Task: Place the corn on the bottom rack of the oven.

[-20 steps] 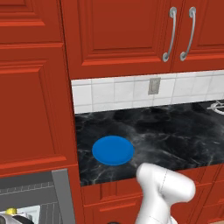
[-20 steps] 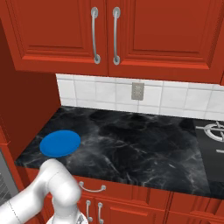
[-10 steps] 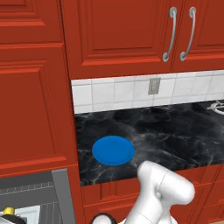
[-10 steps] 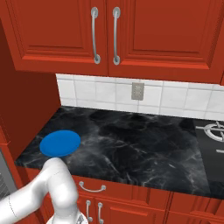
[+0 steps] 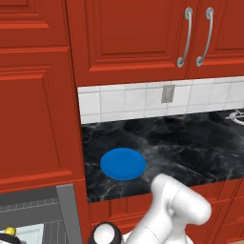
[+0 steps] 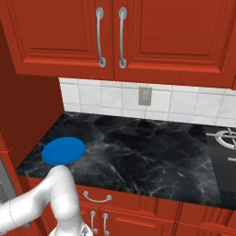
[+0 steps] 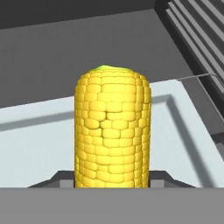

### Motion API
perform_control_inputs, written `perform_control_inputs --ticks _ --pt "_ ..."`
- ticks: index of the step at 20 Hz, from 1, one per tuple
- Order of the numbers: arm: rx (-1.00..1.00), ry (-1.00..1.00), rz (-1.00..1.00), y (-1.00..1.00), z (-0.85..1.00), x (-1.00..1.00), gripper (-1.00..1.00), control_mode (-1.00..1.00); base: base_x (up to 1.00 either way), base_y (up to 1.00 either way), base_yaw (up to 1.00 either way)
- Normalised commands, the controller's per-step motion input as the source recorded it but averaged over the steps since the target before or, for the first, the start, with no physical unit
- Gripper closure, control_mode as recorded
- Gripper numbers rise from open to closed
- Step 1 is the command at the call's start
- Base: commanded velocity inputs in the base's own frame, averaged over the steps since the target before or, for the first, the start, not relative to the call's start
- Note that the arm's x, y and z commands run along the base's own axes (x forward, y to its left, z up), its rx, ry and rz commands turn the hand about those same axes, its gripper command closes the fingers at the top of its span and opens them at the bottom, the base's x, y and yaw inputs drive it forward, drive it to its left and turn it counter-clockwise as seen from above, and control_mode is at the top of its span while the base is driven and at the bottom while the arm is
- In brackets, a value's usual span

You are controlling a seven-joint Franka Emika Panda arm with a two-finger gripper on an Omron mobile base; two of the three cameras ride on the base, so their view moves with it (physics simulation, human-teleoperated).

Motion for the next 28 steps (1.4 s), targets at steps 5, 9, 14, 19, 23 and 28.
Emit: perform_control_inputs --ticks 5,9,14,19,23,28 --pt "0.0 0.0 -0.06 -0.01 -0.13 0.02 -1.0 -1.0 0.0 0.0 0.0" --pt "0.0 0.0 0.0 0.0 0.0 0.0 -1.0 -1.0 0.0 0.0 0.0" --pt "0.0 0.0 0.0 0.0 0.0 0.0 -1.0 -1.0 0.0 0.0 0.0" --pt "0.0 0.0 0.0 0.06 0.0 -0.25 -1.0 -1.0 0.0 0.0 0.0" --pt "0.0 0.08 0.0 0.0 0.27 -0.33 -1.0 -1.0 0.0 0.0 0.0" --pt "0.01 0.02 0.0 -0.2 0.43 -0.58 -1.0 -1.0 0.0 0.0 0.0"
